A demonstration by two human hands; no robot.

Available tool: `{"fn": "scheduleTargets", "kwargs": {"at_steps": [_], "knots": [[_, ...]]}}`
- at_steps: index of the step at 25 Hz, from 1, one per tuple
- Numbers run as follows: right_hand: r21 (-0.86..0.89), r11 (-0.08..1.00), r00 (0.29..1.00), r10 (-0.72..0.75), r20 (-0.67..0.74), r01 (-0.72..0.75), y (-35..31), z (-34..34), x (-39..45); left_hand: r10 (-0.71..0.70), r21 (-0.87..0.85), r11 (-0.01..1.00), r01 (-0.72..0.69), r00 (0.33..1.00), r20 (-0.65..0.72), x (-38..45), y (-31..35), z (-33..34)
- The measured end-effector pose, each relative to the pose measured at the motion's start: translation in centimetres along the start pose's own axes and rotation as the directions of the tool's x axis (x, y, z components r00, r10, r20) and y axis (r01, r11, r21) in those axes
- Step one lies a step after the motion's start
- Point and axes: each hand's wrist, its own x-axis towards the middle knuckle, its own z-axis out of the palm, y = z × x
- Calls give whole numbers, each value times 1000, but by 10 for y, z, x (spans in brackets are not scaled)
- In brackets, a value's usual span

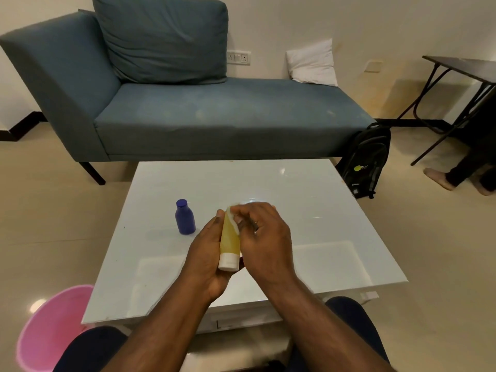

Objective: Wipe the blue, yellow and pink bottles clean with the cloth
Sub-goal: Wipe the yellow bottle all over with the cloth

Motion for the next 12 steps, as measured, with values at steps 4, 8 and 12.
{"fn": "scheduleTargets", "kwargs": {"at_steps": [4, 8, 12], "knots": [[-78, 997, 999, -8, 46, 12, 2, 3, -3, -13, 68, 998, 11, 999, 32, -7, 1, 0], [-144, 985, 990, -83, 111, 99, 3, 4, -11, 0, 47, 999, -3, 998, 59, -12, 3, 2], [-181, 983, 998, -6, 55, 15, 10, -7, 10, 37, 60, 998, -36, 999, -13, -8, 3, -2]]}}
